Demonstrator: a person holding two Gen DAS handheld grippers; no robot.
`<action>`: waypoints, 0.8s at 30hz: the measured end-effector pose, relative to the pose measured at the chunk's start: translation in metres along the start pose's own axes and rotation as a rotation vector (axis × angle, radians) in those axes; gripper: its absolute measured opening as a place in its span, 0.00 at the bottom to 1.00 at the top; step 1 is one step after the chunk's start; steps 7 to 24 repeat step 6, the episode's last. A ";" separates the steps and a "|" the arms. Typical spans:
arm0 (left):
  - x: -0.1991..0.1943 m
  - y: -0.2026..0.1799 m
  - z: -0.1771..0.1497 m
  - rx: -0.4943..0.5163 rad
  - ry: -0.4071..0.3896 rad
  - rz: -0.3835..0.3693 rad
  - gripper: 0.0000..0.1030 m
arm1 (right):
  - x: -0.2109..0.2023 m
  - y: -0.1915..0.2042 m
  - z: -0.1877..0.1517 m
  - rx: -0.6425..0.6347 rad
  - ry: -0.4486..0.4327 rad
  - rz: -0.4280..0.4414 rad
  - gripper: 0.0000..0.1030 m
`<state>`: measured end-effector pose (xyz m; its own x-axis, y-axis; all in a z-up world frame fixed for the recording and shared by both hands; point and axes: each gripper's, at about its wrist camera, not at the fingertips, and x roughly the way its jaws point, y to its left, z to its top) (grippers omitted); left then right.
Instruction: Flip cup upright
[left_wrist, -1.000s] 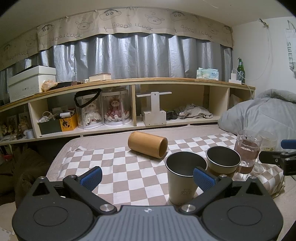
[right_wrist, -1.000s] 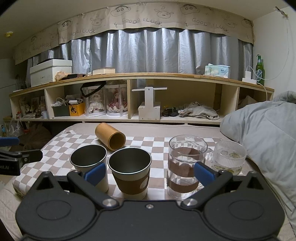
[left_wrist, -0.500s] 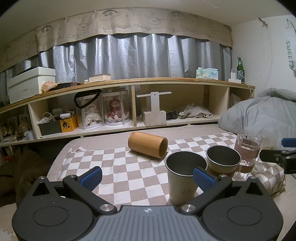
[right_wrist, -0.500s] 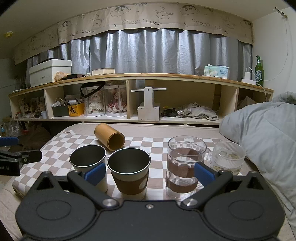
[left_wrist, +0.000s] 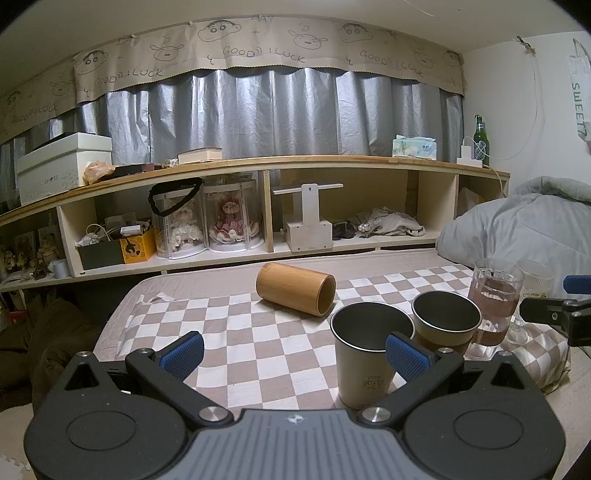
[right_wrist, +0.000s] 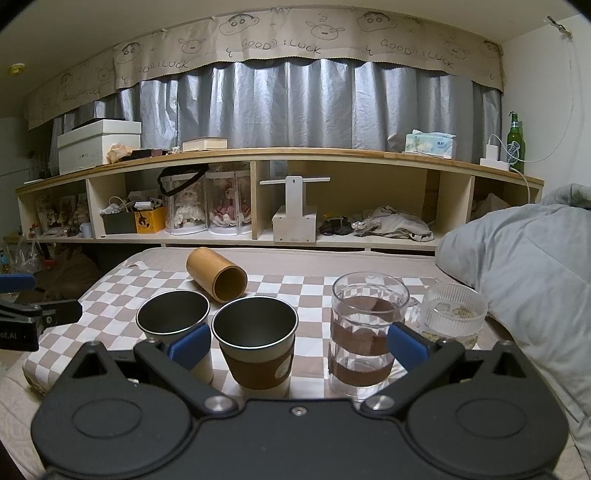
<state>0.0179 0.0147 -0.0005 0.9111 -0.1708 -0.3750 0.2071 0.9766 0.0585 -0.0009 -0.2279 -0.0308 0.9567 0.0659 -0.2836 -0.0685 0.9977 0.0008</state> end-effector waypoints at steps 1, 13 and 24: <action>0.000 0.000 0.000 0.000 0.000 0.000 1.00 | 0.000 0.000 0.000 0.000 0.000 0.000 1.00; 0.001 0.001 0.000 -0.007 0.001 0.004 1.00 | 0.000 0.000 0.000 0.001 -0.001 0.000 1.00; 0.001 0.001 0.000 -0.007 0.001 0.004 1.00 | 0.000 0.000 0.000 0.001 -0.001 0.000 1.00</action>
